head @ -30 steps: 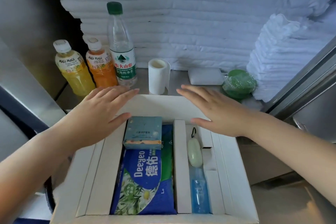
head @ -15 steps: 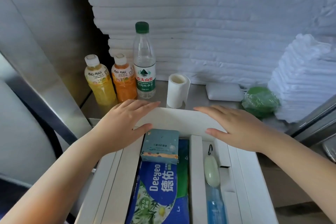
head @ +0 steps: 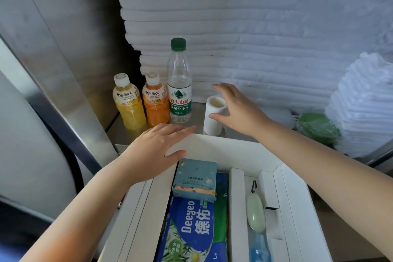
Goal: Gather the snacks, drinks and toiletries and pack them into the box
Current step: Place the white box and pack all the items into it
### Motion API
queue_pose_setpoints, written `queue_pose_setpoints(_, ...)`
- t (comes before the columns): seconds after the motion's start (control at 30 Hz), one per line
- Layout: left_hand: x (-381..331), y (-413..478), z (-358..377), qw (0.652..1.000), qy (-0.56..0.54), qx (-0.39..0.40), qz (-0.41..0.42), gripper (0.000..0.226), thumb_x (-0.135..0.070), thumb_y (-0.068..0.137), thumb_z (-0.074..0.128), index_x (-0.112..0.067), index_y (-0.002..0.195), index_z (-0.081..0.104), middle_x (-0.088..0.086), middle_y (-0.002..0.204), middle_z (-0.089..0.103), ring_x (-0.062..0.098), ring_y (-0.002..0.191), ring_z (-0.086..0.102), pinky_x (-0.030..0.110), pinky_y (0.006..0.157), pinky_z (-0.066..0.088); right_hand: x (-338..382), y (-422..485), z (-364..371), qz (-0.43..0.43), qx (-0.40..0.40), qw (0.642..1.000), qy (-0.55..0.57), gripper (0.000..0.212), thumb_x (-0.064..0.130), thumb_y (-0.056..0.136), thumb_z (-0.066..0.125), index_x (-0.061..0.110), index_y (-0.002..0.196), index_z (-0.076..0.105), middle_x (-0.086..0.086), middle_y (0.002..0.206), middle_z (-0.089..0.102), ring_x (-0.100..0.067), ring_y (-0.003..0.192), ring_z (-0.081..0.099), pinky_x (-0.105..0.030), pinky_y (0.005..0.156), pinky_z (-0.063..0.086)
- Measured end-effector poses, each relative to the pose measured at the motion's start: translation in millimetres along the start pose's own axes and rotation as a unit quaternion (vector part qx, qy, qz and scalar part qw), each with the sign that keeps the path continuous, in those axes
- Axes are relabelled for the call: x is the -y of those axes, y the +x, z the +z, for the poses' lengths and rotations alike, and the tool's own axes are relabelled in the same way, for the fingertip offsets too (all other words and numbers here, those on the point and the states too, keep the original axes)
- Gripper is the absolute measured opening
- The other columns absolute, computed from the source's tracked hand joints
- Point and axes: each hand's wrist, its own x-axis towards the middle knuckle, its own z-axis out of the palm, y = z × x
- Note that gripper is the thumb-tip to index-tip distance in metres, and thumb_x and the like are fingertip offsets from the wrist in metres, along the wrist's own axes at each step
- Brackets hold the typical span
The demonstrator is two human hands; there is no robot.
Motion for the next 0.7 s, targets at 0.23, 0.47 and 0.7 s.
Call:
queue_pose_setpoints(0.23,0.3,0.3,0.3,1.0,-0.004,-0.004,-0.001,0.059,-0.051,0.091,0.039,-0.051,0.142,0.009,-0.017,0.145,0.034,0.006,0.134,0.026,0.028,0.107,0.027,-6.4,5.0,7.7,0.023,-0.009,0.999,0.042,0.059,0.033,0.085,0.066,0.024,0.137,0.039,0.001,0.136,0.046,-0.02,0.12,0.048,-0.037,0.096,0.041)
queue_pose_setpoints(0.47,-11.9,15.8,-7.9,0.997,-0.055,-0.054,0.0,0.058,-0.052,0.089,0.038,-0.04,0.144,0.024,-0.013,0.144,0.04,0.007,0.132,0.034,0.028,0.108,0.025,5.1,-16.5,-8.9,-0.014,-0.113,0.99,0.084,0.063,0.032,0.078,0.074,0.027,0.134,0.044,0.012,0.132,0.05,-0.006,0.116,0.049,-0.025,0.091,0.043)
queue_pose_setpoints(0.7,-35.3,53.2,-15.6,0.979,-0.168,-0.113,0.016,0.083,-0.039,0.082,0.067,-0.023,0.147,0.019,-0.006,0.145,0.038,0.006,0.129,0.037,0.015,0.1,0.031,26.0,-45.6,-22.7,-0.068,-0.124,0.97,0.196,0.071,0.025,0.074,0.08,0.031,0.134,0.042,0.02,0.125,0.055,0.003,0.112,0.052,-0.01,0.092,0.037)
